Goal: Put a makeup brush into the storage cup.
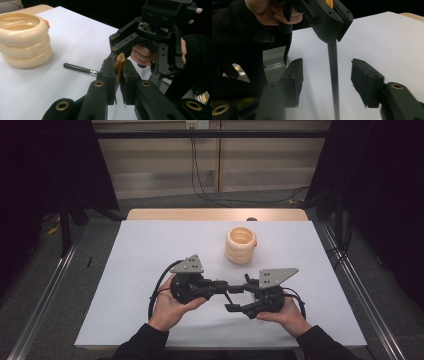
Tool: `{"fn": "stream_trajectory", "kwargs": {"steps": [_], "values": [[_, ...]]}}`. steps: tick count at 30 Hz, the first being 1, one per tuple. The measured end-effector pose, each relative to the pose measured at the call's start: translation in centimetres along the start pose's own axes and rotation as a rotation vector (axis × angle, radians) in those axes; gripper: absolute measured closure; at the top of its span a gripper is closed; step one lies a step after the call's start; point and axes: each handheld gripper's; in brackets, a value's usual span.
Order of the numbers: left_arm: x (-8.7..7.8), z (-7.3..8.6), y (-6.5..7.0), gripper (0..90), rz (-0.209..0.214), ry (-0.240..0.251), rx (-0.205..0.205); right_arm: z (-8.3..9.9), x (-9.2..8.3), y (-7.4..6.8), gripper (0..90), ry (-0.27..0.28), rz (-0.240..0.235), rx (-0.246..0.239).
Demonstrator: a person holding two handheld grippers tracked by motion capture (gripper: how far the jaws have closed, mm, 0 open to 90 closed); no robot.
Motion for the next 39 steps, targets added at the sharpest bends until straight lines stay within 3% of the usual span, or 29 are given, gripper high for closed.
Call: {"fn": "stream_trajectory", "kwargs": {"steps": [10,20,32,39], "values": [[0.9,0.2,0.2,84.0,0.006,-0.020,0.000,-0.1,0.4,0.0,67.2,-0.014,-0.012,0.004],[1.2,0.3,0.2,83.9,0.024,-0.007,-0.005,0.0,0.3,0.3,81.0,-0.014,0.002,0.014],[1.3,0.6,-0.1,82.5,0.033,0.029,-0.013,0.0,0.2,0.4,83.2,-0.018,0.013,0.015],[1.3,0.8,-0.1,78.9,0.017,0.052,-0.004,-0.1,0.0,0.4,83.3,-0.012,0.016,0.017]]}}
Point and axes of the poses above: each handheld gripper's, and its own axes: x roughly forward along the jaws, z roughly out of its underside, y roughly to its right, and after that the axes turned 5 degrees about -x, right-handed
